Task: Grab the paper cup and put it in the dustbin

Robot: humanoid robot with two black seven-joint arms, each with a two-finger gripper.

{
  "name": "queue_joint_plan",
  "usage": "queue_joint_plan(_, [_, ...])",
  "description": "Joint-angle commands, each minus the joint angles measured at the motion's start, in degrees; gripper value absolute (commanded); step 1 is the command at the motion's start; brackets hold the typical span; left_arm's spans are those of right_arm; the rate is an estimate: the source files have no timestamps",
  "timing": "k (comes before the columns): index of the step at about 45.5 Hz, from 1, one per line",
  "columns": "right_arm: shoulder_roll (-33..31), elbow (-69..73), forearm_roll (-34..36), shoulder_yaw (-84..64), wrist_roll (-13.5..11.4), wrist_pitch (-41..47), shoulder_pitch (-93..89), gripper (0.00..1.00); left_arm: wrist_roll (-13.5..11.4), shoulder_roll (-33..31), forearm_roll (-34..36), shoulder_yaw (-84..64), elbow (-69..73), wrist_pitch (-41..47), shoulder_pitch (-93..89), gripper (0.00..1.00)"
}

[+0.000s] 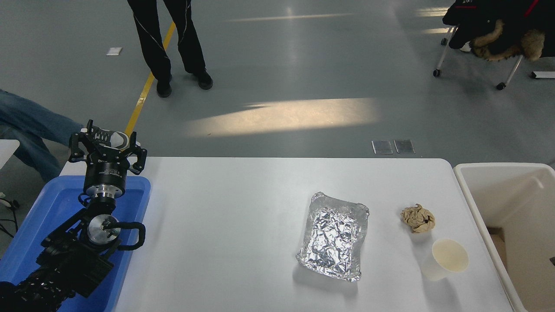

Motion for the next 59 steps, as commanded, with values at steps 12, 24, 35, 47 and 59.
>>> queue_joint_plan(12, [-0.02,-0.21,0.01,0.60,-0.07,-0.27,0.03,1.00,0.01,-0.09,0.08,0.07,-0.02,0.26,-0.09,0.99])
queue_joint_plan(24, [0.25,-0.04,-0.96,-0.10,0.02,0.70,1.34,1.00,0.01,-0.09,0.00,0.07,-0.02,0.26,-0.09,0.99])
queue_joint_plan(35, [-5.63,4.70,-0.96,-5.37,0.10,1.93,8.28,1.00,0.01,-0.09,0.08,0.07,-0.02,0.26,-0.09,0.99])
queue_joint_plan(47, [-26.98,44.22,-2.36,-12.65,0.10,1.58,27.51,1.00,0.01,-0.09,0.17,0.07,-0.02,0.26,-0.09,0.99])
queue_joint_plan(59, [-36.05,78.87,-13.17,-47.96,0.28,1.66,72.40,1.00,0.01,-0.09,0.17,0.16,-0.02,0.26,-0.09,0.99])
